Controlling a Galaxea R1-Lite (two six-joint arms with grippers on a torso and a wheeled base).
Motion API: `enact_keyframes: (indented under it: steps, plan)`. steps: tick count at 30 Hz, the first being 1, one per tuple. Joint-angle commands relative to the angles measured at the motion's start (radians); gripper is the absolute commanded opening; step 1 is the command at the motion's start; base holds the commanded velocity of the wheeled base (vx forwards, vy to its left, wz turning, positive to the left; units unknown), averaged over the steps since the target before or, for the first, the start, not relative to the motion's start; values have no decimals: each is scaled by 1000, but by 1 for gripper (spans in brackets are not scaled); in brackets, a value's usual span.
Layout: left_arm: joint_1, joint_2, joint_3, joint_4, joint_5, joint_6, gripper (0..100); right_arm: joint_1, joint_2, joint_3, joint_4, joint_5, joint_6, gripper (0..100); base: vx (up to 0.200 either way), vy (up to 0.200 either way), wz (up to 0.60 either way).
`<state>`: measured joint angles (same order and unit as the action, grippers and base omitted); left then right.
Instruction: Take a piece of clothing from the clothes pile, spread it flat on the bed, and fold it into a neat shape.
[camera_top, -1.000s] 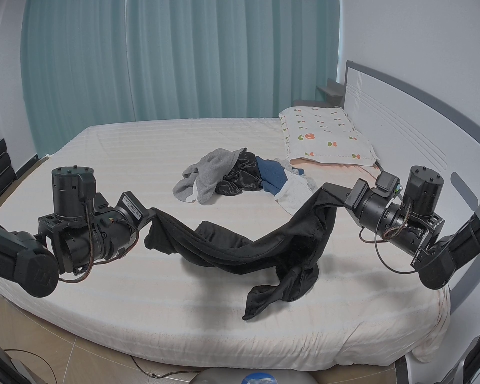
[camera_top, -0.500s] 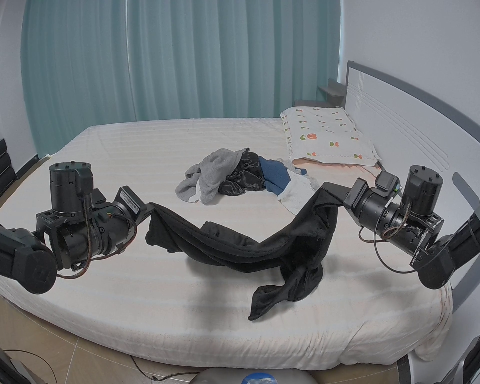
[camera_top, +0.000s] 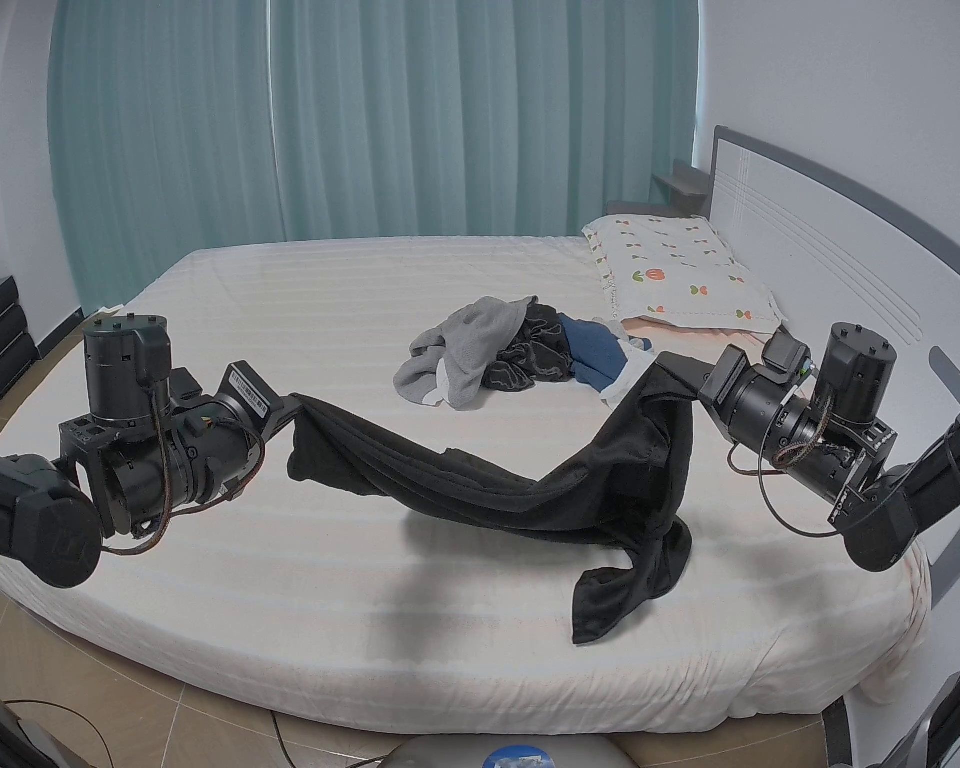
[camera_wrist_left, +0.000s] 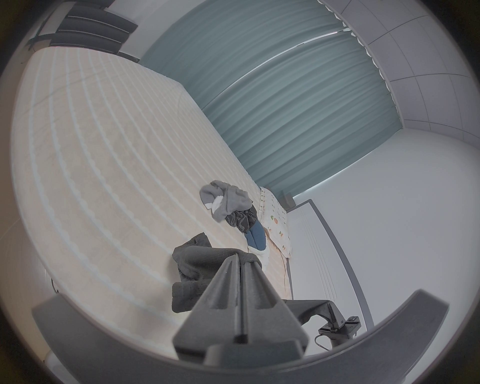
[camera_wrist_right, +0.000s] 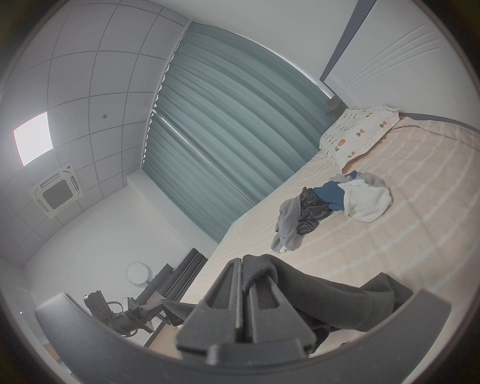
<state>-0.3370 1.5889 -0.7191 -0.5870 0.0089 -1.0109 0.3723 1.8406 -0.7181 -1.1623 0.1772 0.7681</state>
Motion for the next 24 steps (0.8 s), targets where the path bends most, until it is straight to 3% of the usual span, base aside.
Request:
enact_keyframes:
  steps: [1,24]
  plan:
    - [0,-14,0,0,0,0,0,0,0,0,-2,1,-1,0,0,200,0]
    - [3,-12,0,1,-1,0,0,-6,-21,-7,-25,-1,4,0,0,200,0]
